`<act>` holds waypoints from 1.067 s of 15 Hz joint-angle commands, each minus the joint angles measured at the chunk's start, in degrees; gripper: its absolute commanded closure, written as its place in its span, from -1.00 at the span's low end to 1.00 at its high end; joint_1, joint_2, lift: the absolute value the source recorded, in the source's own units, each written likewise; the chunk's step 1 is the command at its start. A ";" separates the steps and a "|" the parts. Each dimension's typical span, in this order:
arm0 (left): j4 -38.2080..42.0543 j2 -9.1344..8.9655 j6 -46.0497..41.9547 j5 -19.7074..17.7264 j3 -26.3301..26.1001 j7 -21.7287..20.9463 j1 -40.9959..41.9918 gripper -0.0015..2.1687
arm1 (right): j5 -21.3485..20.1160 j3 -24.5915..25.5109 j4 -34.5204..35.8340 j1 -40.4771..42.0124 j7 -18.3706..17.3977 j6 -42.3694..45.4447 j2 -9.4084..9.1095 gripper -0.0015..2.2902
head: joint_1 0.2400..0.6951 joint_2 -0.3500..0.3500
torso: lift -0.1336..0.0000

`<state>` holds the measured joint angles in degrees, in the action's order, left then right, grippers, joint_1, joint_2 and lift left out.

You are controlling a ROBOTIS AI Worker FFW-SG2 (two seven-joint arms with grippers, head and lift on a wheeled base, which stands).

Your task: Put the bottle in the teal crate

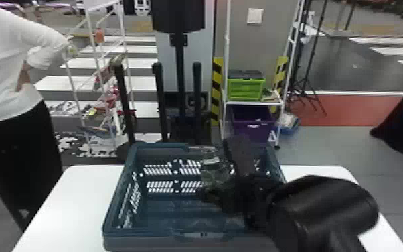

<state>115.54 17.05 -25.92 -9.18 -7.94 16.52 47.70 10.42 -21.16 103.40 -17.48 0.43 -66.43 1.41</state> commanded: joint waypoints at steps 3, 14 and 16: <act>-0.40 0.00 -0.31 -0.31 0.38 -0.35 0.02 -0.88 | 6.10 -0.90 -13.49 -8.98 0.28 -5.25 -1.41 0.99 | 0.14 0.00 | 1.00; -0.93 -0.18 -0.84 -0.31 0.47 -0.61 0.11 -0.88 | 8.12 -1.16 -32.92 -17.06 4.76 0.20 -1.46 0.68 | 0.14 0.00 | 1.00; -0.93 -0.18 -0.84 -0.31 0.47 -0.70 0.11 -0.88 | 9.00 -1.16 -33.62 -17.24 5.55 0.90 -1.46 -0.62 | 0.14 0.00 | 1.00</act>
<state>114.61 16.86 -26.76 -9.51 -7.47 15.84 47.82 18.90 -22.34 70.44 -34.54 5.57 -65.87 0.00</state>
